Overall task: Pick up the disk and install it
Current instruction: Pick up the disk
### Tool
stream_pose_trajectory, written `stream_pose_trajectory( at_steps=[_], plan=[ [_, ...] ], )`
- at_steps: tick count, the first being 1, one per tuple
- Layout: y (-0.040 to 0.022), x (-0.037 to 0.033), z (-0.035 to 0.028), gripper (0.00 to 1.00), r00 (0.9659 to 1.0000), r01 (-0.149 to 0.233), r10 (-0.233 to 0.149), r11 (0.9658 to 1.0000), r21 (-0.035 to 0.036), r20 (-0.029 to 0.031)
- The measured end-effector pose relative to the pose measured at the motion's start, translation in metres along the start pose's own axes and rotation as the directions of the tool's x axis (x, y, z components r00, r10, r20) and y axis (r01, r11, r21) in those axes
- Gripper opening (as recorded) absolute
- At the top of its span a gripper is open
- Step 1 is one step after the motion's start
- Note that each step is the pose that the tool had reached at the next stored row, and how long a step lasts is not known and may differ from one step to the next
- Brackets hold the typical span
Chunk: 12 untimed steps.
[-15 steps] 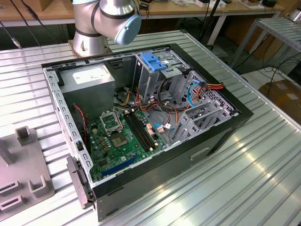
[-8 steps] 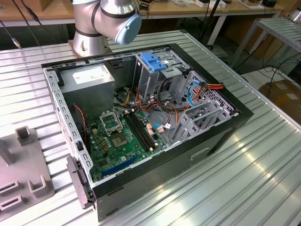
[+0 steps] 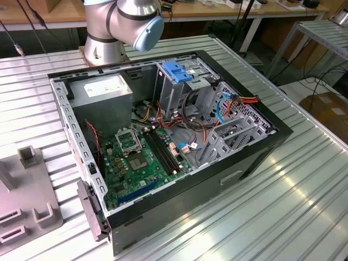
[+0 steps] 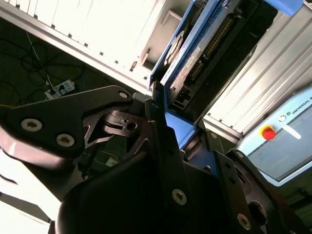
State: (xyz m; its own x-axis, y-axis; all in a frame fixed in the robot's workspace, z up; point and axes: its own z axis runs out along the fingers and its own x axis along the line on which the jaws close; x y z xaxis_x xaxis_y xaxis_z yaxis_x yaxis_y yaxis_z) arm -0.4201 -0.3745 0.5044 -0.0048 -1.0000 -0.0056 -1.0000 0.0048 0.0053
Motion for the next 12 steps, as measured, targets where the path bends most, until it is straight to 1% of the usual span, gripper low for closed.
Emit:
stream_pose_trajectory(
  at_steps=[1, 11, 12],
  plan=[
    [-0.003, 0.0, 0.0, 0.37, 1.0, 0.0, 0.0, 1.0, 0.0, 0.0],
    [-0.026, -0.0001, -0.0001, 0.37, 1.0, 0.0, 0.0, 1.0, 0.0001, 0.0],
    [-0.0292, -0.0001, -0.0001, 0.37, 1.0, 0.0, 0.0, 1.0, 0.0001, 0.0]
  ],
)
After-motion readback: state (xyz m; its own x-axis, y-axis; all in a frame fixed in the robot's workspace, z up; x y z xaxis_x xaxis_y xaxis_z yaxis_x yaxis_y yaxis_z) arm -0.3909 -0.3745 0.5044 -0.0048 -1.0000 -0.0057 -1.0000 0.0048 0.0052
